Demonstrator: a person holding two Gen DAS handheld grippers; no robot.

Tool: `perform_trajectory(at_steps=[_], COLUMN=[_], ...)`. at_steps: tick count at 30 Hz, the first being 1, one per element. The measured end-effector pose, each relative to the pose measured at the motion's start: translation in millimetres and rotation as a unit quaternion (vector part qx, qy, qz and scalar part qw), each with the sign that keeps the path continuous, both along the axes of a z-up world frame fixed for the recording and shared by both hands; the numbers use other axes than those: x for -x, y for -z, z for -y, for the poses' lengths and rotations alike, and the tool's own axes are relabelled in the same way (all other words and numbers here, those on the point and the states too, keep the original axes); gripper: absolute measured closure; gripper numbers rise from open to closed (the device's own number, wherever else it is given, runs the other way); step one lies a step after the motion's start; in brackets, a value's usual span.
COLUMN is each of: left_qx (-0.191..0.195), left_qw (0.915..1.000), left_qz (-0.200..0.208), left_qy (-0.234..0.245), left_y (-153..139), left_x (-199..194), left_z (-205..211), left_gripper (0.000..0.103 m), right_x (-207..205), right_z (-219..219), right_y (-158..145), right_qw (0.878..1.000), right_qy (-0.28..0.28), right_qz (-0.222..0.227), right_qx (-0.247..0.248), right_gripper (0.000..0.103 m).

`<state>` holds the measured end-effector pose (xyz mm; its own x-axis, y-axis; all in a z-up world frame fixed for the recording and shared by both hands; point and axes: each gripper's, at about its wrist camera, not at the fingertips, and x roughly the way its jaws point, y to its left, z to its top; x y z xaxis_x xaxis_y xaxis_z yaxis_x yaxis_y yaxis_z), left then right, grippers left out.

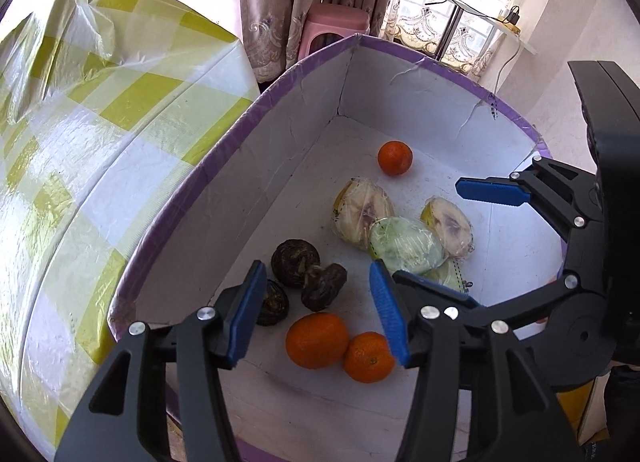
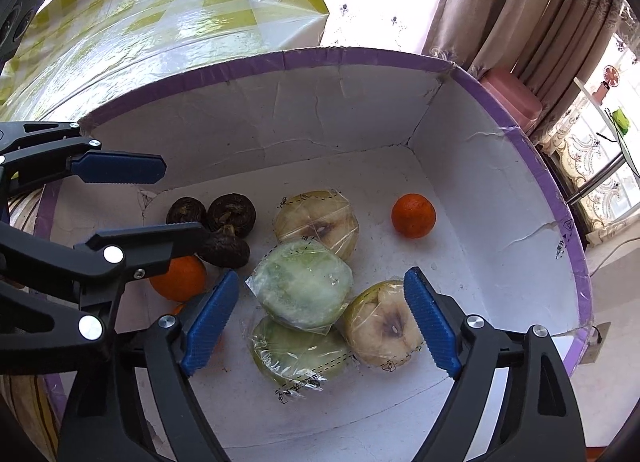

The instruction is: Organize fruits

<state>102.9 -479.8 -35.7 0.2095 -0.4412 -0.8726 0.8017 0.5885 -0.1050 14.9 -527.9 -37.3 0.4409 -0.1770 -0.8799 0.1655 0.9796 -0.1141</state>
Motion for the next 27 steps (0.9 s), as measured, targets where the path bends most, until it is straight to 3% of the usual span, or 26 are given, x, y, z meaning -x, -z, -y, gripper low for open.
perform_trajectory(at_steps=[3,5,12,15,16,22,27], left_qx=[0.013,0.019,0.084,0.118,0.123,0.150,0.140], left_qw=[0.9999,0.9995,0.9920,0.9843,0.9815,0.9703,0.9667], left_qz=[0.004,0.018,-0.001,-0.005,-0.005,-0.002,-0.036], left_qy=[-0.003,-0.018,-0.094,-0.131,-0.146,-0.190,-0.211], left_y=[-8.3,-15.5,-38.6,-45.4,-47.3,-57.1,-43.0], left_x=[2.2,4.2,5.8,17.6,21.5,55.7,80.0], left_z=[-6.0,-12.8,-56.3,-76.6,-83.3,-112.1,-120.7], left_gripper=[0.039,0.022,0.019,0.010,0.002,0.002,0.002], right_x=[2.4,4.7,15.5,22.7,26.6,57.3,80.3], right_z=[1.0,1.0,2.9,-1.7,-3.3,-18.0,-22.1], right_y=[-4.5,-8.0,-31.4,-43.0,-46.6,-67.4,-71.5], right_qw=[1.000,1.000,0.998,0.997,0.996,0.991,0.987], right_qy=[0.003,0.005,0.016,0.023,0.029,0.059,0.083], right_qz=[0.009,0.016,0.051,0.069,0.076,0.121,0.136], right_qx=[0.001,0.003,0.014,0.019,0.020,0.023,0.013], right_gripper=[0.016,0.016,0.016,0.016,0.016,0.016,0.016])
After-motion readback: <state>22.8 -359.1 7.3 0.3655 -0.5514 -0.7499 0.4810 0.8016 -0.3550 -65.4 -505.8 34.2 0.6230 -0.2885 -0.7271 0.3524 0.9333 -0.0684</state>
